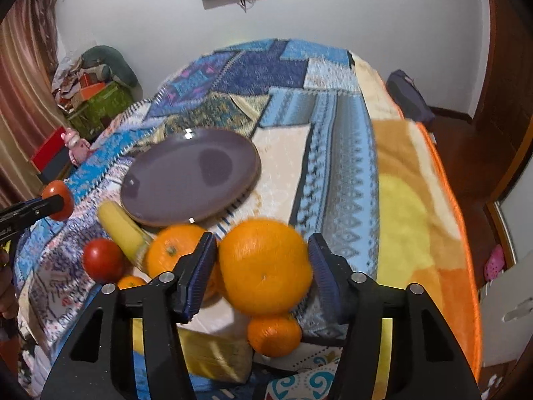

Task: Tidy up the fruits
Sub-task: 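Grasp and lift the red tomato with the left tool while the right tool grasps the orange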

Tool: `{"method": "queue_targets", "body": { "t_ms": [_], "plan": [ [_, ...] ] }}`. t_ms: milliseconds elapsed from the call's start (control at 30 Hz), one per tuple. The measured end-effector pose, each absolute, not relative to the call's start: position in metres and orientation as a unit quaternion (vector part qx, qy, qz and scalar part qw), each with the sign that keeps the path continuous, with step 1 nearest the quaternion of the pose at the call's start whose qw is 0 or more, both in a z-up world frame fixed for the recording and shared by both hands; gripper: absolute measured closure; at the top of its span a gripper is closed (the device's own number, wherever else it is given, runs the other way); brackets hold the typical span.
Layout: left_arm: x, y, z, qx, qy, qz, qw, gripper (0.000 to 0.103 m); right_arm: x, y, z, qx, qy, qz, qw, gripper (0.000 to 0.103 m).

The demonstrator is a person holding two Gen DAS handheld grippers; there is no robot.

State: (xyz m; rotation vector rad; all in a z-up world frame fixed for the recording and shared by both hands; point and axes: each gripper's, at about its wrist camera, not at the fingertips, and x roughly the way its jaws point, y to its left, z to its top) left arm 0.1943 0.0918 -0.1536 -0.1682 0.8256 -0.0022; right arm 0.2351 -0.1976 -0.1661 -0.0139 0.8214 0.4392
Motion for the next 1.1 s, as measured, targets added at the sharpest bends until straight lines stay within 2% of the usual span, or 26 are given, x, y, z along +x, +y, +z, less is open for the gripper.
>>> {"method": "queue_targets", "body": {
  "t_ms": [67,200,267,333,400,433,567,733,1100],
  "plan": [
    [0.197,0.09,-0.146,-0.082,0.394,-0.004,0.916,0.055,0.242,-0.196,-0.159,0.001,0.402,0.225,0.887,0.095],
    [0.197,0.084,-0.135,-0.076,0.38,-0.006,0.922,0.055,0.247,-0.195,-0.162,-0.003,0.411,0.217,0.885,0.093],
    [0.194,0.083,-0.135,-0.076,0.379,-0.009,0.922,0.055,0.248,-0.197,-0.17,0.004,0.425,0.22,0.878,0.082],
    [0.193,0.082,-0.136,-0.075,0.383,-0.012,0.921,0.055,0.243,-0.197,-0.177,-0.007,0.428,0.211,0.879,0.06],
    [0.191,0.081,-0.138,-0.073,0.386,-0.012,0.919,0.055,0.24,-0.197,-0.182,-0.018,0.429,0.202,0.88,0.049],
    [0.191,0.081,-0.14,-0.072,0.389,-0.011,0.918,0.055,0.241,-0.197,-0.185,-0.023,0.431,0.2,0.879,0.046],
    [0.19,0.083,-0.145,-0.076,0.395,-0.008,0.915,0.055,0.253,-0.198,-0.2,-0.035,0.444,0.179,0.878,0.041],
    [0.191,0.083,-0.146,-0.075,0.397,-0.004,0.915,0.055,0.269,-0.198,-0.214,-0.033,0.463,0.178,0.868,0.039],
    [0.208,0.08,-0.143,-0.074,0.393,-0.01,0.917,0.055,0.293,-0.193,-0.218,-0.023,0.464,0.182,0.867,0.045]
  ]
}}
